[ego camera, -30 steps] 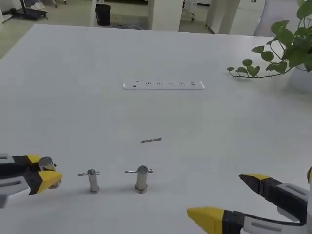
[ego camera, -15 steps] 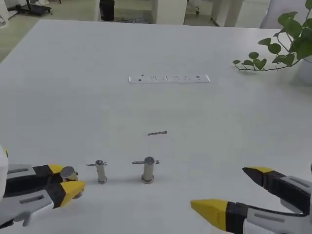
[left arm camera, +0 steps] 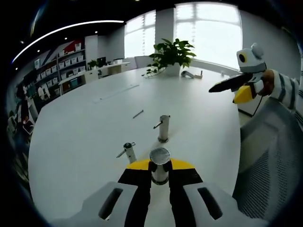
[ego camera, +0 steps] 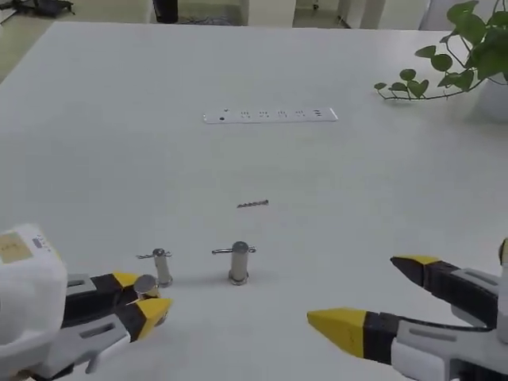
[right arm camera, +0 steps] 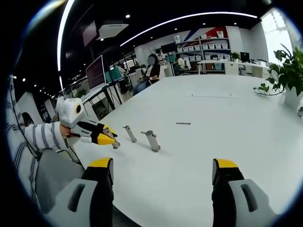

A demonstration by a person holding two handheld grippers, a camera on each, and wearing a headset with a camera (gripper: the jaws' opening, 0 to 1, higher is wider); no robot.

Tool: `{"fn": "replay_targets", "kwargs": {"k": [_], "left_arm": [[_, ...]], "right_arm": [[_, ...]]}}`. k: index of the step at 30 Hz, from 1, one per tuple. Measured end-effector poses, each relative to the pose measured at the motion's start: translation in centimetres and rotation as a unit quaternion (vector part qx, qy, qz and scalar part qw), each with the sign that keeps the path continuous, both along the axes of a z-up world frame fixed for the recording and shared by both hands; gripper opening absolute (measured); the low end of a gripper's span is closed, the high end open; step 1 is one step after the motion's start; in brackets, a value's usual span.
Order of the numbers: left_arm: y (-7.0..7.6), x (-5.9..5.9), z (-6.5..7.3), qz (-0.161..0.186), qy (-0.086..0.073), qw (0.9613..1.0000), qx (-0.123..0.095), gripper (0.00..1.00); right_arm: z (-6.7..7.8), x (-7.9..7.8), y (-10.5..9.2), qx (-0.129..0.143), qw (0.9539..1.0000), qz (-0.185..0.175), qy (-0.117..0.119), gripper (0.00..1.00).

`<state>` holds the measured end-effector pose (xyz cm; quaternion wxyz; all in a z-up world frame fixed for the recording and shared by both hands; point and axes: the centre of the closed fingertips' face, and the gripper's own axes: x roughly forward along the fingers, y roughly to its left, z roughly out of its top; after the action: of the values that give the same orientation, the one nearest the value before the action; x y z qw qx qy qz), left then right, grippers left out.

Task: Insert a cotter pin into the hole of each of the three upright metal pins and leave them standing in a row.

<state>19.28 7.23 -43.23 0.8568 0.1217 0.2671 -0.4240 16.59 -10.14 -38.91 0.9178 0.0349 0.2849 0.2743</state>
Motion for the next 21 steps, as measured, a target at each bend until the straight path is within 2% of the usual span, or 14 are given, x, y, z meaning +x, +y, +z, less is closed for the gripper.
{"fn": "replay_targets", "kwargs": {"k": [6, 11, 21], "left_arm": [[-1.1, -0.4, -1.0, -0.014, 0.007, 0.9998, 0.009, 0.09], [-2.1, -0.2, -1.5, -0.011, 0.011, 0.9998, 0.011, 0.09], [-3.3, 0.2, -1.8, -0.013, 0.006, 0.9998, 0.011, 0.09]], "right_arm": [[-0.2, -0.3, 0.0, -0.004, 1.0000, 0.000, 0.003, 0.85], [-0.3, -0.3, 0.2, -0.005, 1.0000, 0.000, 0.003, 0.85], [-0.6, -0.5, 0.2, -0.005, 1.0000, 0.002, 0.006, 0.84]]}}
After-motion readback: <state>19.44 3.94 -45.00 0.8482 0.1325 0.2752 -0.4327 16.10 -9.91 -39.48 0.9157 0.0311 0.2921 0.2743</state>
